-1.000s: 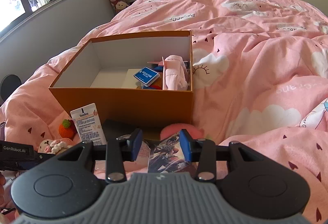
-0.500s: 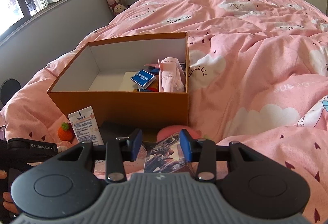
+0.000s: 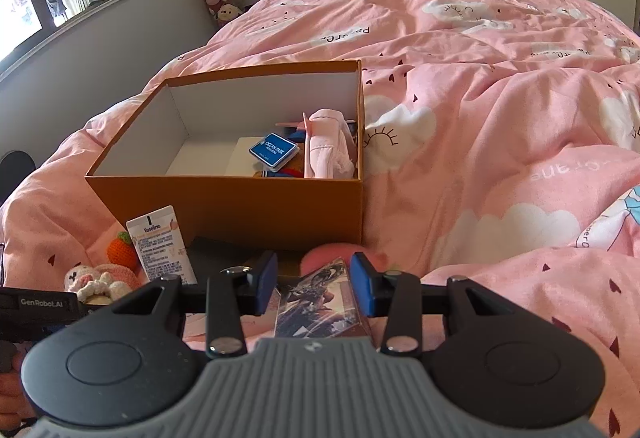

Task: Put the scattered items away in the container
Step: 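Grasp the crochet bunny holding a flower bouquet with the left gripper, then grasp the dark PHOTO CARD box with the right gripper while the left gripper holds the bunny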

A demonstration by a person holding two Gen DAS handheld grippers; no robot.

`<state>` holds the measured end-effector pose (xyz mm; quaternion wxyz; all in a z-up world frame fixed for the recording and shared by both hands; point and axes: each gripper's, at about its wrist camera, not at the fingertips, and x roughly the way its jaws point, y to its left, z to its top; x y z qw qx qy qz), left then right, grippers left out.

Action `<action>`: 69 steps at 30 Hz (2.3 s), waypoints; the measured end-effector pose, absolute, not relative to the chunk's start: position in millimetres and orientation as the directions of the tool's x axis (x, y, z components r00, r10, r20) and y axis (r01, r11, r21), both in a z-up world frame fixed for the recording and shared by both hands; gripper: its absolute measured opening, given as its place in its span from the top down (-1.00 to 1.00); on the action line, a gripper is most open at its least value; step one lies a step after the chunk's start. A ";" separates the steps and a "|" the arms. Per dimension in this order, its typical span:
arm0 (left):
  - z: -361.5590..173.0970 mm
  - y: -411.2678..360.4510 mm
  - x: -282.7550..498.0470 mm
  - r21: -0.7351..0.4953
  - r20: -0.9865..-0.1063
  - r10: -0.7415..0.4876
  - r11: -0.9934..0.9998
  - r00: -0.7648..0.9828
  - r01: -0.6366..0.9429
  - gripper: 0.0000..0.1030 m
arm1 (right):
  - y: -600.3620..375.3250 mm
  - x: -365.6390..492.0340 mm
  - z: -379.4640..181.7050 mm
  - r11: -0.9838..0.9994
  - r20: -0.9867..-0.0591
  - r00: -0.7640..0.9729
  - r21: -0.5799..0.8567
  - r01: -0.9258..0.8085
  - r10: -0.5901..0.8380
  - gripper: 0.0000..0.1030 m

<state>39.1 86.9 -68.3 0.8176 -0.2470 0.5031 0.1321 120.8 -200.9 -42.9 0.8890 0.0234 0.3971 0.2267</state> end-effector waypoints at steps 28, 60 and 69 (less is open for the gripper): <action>-55.9 91.8 49.9 -0.116 -0.922 -0.069 0.988 0.380 -0.101 -0.37 | -202.1 169.2 -56.0 0.887 -0.822 0.403 0.240 -0.395 0.402 0.15; -76.7 95.7 63.2 -0.134 -0.929 0.044 0.886 0.368 -0.444 -0.40 | -219.0 194.1 -87.0 0.847 -0.837 0.194 0.455 -0.274 0.512 0.17; -79.0 95.3 62.5 -0.148 -0.924 0.027 0.894 0.381 -0.422 -0.29 | -219.5 190.8 -72.2 0.841 -0.835 0.197 0.444 -0.308 0.513 0.35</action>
